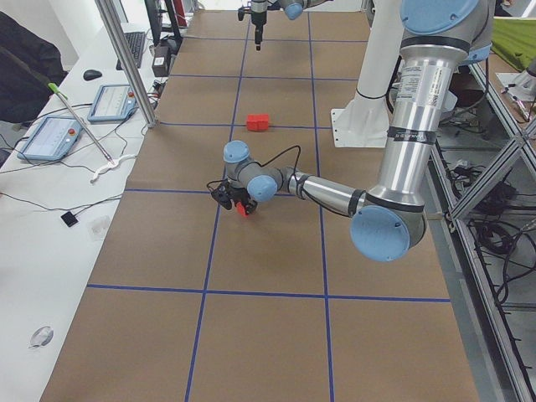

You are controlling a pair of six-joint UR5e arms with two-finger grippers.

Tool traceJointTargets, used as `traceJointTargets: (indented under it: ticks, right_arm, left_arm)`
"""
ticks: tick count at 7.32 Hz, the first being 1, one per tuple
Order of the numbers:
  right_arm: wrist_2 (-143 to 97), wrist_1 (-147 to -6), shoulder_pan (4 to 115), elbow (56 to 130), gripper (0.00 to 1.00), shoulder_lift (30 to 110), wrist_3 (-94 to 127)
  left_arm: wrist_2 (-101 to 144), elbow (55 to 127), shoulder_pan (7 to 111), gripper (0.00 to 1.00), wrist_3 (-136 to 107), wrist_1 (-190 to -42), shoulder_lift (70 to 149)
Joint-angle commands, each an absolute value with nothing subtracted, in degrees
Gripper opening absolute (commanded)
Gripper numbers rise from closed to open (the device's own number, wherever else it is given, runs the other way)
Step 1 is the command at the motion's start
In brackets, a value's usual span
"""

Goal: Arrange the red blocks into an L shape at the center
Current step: 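Grasp the last red cube with the left gripper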

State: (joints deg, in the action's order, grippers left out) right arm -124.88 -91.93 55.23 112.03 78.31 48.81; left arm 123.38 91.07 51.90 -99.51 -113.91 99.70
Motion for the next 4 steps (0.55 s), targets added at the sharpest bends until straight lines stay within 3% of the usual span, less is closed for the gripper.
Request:
traceJointTargets:
  ticks: [1, 3, 4]
  right_arm:
    - [-124.8, -91.9, 55.2, 111.5, 1.0, 78.3, 48.9]
    - [-124.8, -91.9, 55.0, 111.4, 1.0, 78.3, 48.9]
    - [-124.8, -91.9, 54.9, 111.3, 1.0, 78.3, 48.9]
  left_arm:
    - [124.0, 93.9, 52.2, 0.0, -99.3, -113.6, 98.9]
    - [123.7, 100.7, 52.2, 0.0, -100.4, -104.9, 98.6]
    - [123.1, 100.9, 52.1, 0.0, -105.1, -94.7, 105.9]
